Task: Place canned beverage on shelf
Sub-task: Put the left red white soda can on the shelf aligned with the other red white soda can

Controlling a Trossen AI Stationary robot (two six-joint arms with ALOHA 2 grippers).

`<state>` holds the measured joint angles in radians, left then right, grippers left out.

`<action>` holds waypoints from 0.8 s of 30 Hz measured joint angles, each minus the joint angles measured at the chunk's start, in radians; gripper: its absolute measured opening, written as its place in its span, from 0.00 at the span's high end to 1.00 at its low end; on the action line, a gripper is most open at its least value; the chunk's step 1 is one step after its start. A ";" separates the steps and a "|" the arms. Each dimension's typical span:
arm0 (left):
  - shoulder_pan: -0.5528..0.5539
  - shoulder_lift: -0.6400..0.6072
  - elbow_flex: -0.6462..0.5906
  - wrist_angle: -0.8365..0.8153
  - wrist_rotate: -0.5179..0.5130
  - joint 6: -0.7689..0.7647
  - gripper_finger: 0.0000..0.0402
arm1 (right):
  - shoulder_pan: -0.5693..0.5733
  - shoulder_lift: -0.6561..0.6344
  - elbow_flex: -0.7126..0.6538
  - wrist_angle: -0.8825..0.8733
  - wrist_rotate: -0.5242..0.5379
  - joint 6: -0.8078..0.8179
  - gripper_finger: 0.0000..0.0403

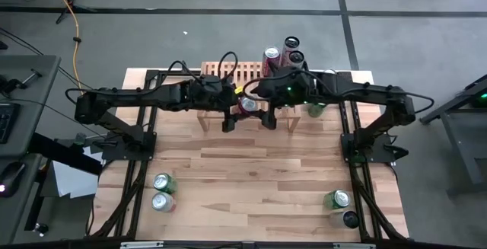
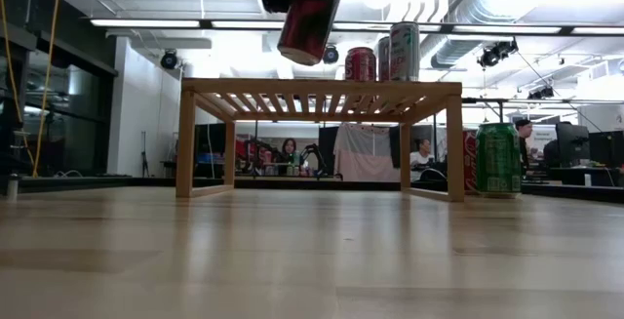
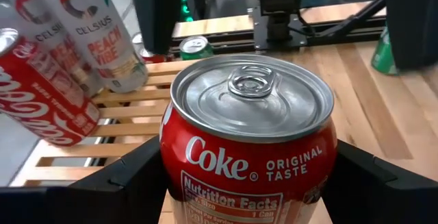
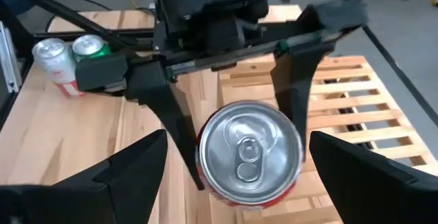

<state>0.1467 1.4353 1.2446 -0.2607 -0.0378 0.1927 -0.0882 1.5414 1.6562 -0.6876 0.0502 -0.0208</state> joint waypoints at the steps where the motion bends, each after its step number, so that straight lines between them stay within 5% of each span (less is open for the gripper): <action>1: 0.000 0.000 0.000 0.004 -0.001 0.005 0.29 | 0.000 0.006 0.000 0.004 0.001 0.005 0.15; 17: 0.000 0.000 0.001 0.029 -0.004 0.039 0.29 | 0.000 0.050 0.000 0.004 0.100 -0.040 0.16; 24: 0.001 0.000 0.001 0.028 -0.005 0.040 0.28 | 0.001 0.050 0.000 -0.001 0.106 -0.039 0.35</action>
<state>0.1474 1.4357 1.2457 -0.2325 -0.0429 0.2332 -0.0875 1.5917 1.6562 -0.6882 0.1562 -0.0593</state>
